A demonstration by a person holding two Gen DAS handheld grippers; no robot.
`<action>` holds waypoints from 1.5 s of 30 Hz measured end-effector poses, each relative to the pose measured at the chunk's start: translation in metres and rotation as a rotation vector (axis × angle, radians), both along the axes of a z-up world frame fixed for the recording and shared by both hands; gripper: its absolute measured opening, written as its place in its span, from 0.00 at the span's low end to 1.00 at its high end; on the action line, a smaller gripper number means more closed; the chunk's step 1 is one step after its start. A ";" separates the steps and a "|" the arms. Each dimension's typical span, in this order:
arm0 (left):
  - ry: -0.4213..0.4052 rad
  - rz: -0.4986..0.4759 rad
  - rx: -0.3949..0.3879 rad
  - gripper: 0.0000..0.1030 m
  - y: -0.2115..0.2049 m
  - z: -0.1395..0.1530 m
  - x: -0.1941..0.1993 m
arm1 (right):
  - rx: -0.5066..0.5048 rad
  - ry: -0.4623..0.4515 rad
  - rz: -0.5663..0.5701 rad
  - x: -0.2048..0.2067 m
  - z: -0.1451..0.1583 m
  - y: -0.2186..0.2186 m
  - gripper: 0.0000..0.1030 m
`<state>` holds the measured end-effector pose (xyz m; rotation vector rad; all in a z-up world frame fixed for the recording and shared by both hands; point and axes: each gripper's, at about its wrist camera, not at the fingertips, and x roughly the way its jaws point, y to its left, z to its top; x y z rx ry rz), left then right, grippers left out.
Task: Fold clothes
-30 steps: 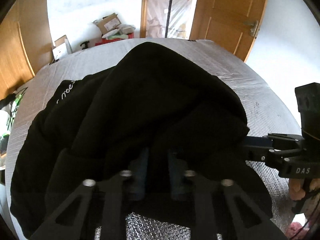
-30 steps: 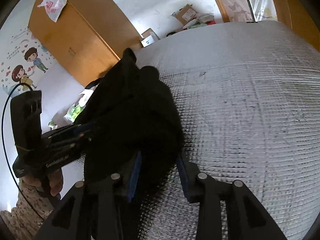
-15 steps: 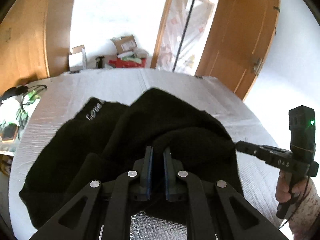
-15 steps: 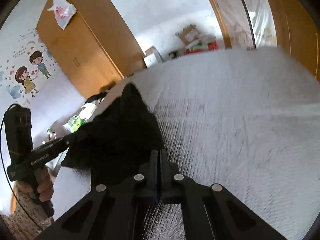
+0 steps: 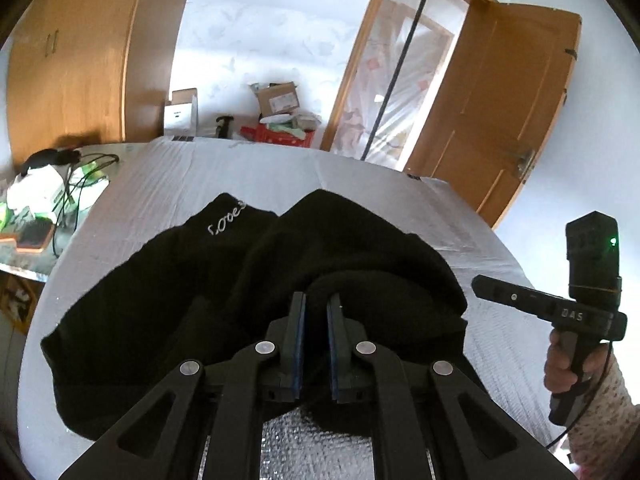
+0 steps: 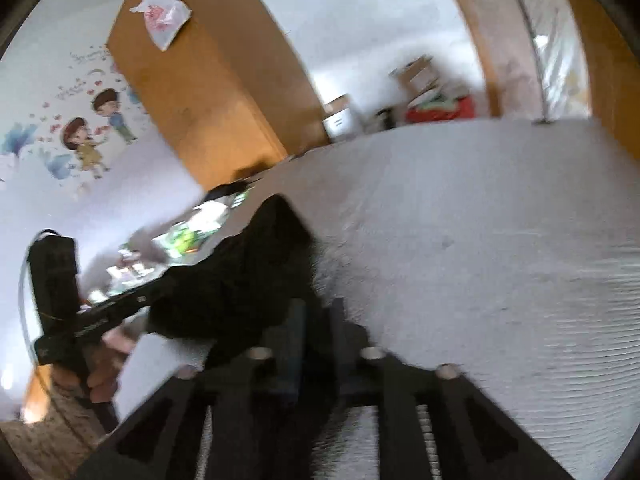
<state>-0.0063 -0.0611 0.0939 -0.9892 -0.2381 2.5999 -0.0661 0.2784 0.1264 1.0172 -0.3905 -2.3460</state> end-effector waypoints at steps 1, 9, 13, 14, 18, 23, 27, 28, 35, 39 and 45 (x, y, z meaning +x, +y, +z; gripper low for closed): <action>-0.001 -0.002 -0.002 0.09 0.000 -0.002 0.001 | -0.005 0.008 0.016 0.001 0.000 -0.004 0.35; -0.009 -0.003 -0.011 0.09 -0.001 -0.014 0.006 | 0.140 -0.008 0.052 -0.014 -0.012 -0.032 0.26; -0.003 0.006 -0.003 0.09 -0.008 -0.015 0.006 | 0.118 0.002 0.003 -0.020 -0.008 -0.026 0.04; 0.001 0.006 -0.003 0.09 -0.010 -0.015 0.007 | 0.111 0.011 -0.011 -0.021 -0.005 -0.023 0.04; 0.007 0.017 0.002 0.09 -0.016 -0.016 0.009 | 0.115 0.055 -0.054 -0.027 0.010 -0.018 0.04; 0.002 0.039 0.015 0.09 -0.025 -0.019 0.011 | 0.153 0.114 -0.069 -0.037 0.030 -0.025 0.04; -0.010 0.051 0.015 0.09 -0.031 -0.023 0.011 | 0.172 0.159 -0.085 -0.048 0.045 -0.031 0.04; -0.011 0.052 0.016 0.09 -0.031 -0.023 0.011 | 0.178 0.171 -0.092 -0.050 0.048 -0.032 0.04; -0.038 0.040 0.013 0.09 -0.032 -0.033 0.013 | 0.258 0.243 -0.107 -0.068 0.065 -0.041 0.04; -0.097 0.037 -0.016 0.09 -0.030 -0.051 0.015 | 0.295 0.219 -0.118 -0.085 0.052 -0.045 0.04; -0.120 0.020 -0.032 0.09 -0.025 -0.058 0.017 | 0.256 0.088 -0.144 -0.107 0.020 -0.029 0.06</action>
